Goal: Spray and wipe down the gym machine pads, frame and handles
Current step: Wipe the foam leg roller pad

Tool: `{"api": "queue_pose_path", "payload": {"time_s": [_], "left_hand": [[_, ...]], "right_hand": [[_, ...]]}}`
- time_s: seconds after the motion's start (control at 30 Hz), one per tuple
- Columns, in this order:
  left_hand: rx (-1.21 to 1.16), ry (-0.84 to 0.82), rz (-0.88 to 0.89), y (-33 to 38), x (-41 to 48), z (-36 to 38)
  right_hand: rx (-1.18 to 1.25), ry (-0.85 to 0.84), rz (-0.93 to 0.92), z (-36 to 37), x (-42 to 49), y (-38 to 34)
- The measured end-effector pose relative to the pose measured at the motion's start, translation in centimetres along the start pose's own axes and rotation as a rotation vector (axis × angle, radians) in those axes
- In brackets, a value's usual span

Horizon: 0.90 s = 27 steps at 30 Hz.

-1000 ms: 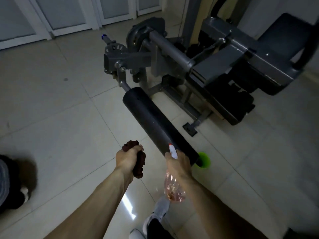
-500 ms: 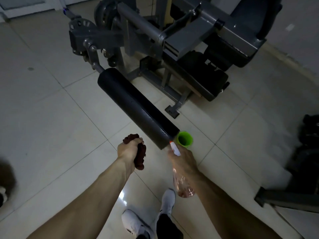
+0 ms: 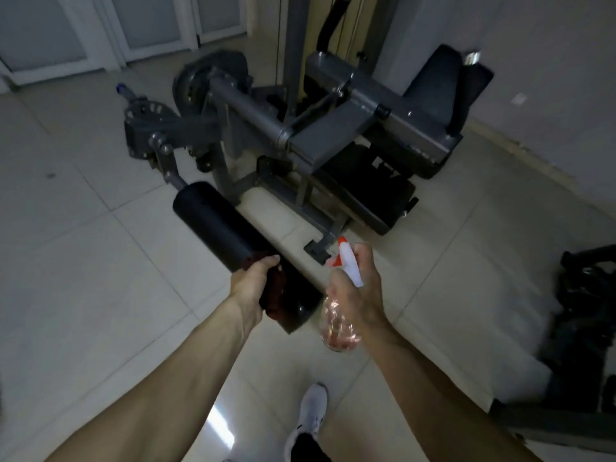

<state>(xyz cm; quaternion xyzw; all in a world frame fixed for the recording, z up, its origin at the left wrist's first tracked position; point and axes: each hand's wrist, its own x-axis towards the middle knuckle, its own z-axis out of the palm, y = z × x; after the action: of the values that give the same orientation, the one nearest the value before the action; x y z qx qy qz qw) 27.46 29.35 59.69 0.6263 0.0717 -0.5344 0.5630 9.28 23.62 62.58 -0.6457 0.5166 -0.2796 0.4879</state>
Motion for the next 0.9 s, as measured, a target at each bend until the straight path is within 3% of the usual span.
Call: {"api": "queue_pose_path", "payload": {"time_s": [0.17, 0.43, 0.53, 0.67, 0.9], "left_hand": [[0.010, -0.168, 0.138, 8.3, -1.5, 5.7], [0.016, -0.104, 0.272, 17.1, 1.1, 11.8], [-0.043, -0.112, 0.264, 17.9, 2.1, 11.5], [-0.127, -0.006, 0.225, 17.7, 3.6, 10.5], [-0.112, 0.057, 0.191, 16.6, 6.3, 10.3]], "right_hand": [[0.146, 0.068, -0.194, -2.2, 7.0, -8.4], [0.289, 0.055, -0.347, -2.5, 20.6, -16.2], [0.287, 0.007, -0.364, -1.3, 24.5, -17.9], [0.228, -0.023, -0.368, 1.0, 27.9, -17.9], [0.157, -0.074, -0.403, 1.5, 29.4, -15.9]]}}
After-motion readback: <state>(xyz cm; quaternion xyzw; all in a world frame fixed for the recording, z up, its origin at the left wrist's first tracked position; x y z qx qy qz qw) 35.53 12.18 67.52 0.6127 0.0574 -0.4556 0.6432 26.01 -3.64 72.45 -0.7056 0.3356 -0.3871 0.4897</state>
